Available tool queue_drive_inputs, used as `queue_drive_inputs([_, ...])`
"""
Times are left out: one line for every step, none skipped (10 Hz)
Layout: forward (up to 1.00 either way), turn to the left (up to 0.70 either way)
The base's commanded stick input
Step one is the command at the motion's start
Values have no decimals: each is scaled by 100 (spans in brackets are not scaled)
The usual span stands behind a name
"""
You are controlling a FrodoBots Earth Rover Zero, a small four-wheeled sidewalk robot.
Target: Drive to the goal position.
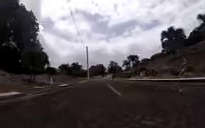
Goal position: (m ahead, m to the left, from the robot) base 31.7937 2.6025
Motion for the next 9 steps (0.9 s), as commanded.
queue_drive_inputs([70, 0])
queue_drive_inputs([70, 0])
queue_drive_inputs([70, 0])
queue_drive_inputs([70, 0])
queue_drive_inputs([70, 0])
queue_drive_inputs([70, 0])
queue_drive_inputs([70, 0])
queue_drive_inputs([70, 0])
queue_drive_inputs([70, 0])
